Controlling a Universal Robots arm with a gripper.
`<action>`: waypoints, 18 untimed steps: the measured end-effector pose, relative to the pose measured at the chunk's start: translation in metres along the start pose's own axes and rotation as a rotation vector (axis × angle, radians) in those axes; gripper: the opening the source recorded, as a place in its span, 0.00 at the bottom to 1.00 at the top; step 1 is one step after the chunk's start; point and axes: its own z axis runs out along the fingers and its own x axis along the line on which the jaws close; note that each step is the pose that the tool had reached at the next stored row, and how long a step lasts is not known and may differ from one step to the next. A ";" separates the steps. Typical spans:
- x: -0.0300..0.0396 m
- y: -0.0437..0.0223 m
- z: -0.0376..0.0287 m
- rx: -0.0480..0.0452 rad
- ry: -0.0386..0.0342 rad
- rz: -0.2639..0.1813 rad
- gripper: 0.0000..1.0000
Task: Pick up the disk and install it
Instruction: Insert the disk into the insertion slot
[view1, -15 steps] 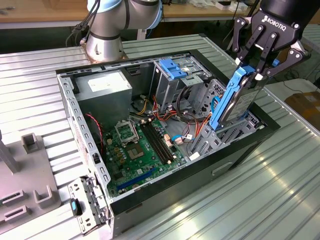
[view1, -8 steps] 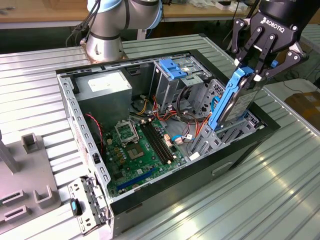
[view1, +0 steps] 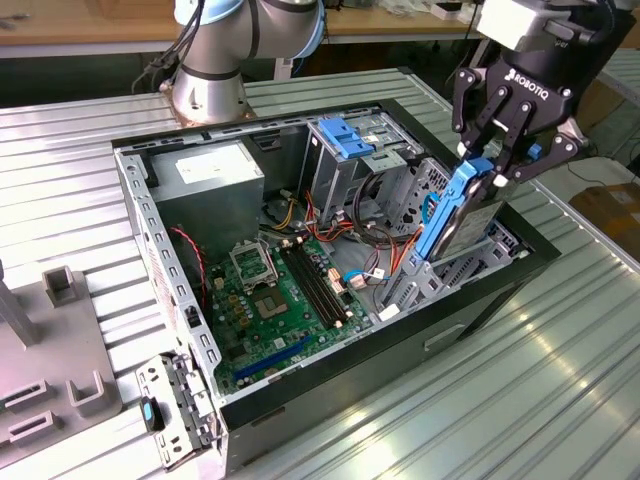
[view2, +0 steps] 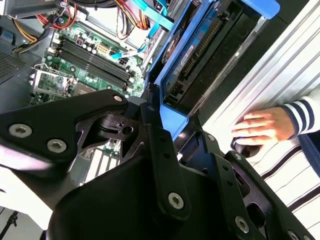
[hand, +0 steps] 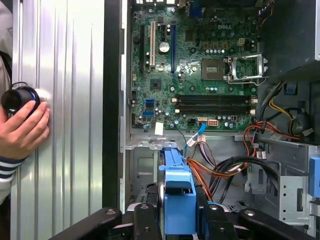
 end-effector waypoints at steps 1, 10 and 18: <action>0.0005 -0.0002 0.0030 -0.0001 -0.0001 0.000 0.37; 0.0047 -0.0023 0.0390 -0.0063 -0.0003 0.001 0.37; 0.0049 -0.0027 0.0504 -0.0095 -0.0006 0.001 0.37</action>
